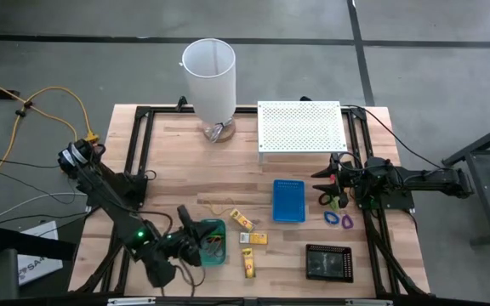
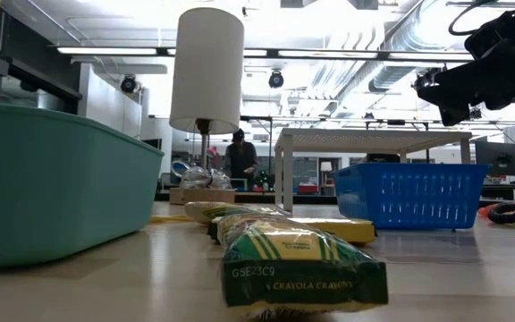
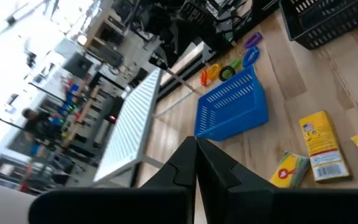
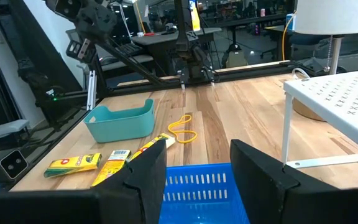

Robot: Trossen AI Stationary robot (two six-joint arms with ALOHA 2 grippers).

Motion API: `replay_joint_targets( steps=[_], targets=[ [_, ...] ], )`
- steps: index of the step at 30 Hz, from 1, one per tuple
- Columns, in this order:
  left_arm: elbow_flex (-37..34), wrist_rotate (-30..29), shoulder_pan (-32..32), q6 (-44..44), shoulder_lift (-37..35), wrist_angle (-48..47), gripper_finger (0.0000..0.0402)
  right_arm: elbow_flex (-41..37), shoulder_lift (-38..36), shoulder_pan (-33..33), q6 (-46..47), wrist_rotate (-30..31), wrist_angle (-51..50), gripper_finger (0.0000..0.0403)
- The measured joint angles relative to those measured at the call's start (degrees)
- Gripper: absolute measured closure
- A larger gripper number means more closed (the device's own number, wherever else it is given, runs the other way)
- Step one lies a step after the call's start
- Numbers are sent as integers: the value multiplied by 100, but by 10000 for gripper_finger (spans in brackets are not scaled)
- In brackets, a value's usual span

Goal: Pick & Place Office Desk Supplies
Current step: Put the yellow rubber band into the green bin

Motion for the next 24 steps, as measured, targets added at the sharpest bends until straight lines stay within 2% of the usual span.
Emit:
replay_joint_targets(
  steps=[11,15,24],
  targets=[
    [0,1396,1098,-1438,-1,-705,401,-2,0,0,1,0,0,237],
    [0,2174,1610,-1935,-2,-1066,401,0,0,1,1,0,0,237],
    [0,3869,2654,-2424,-4,-1482,401,-1,-1,0,2,0,0,237]
  ],
)
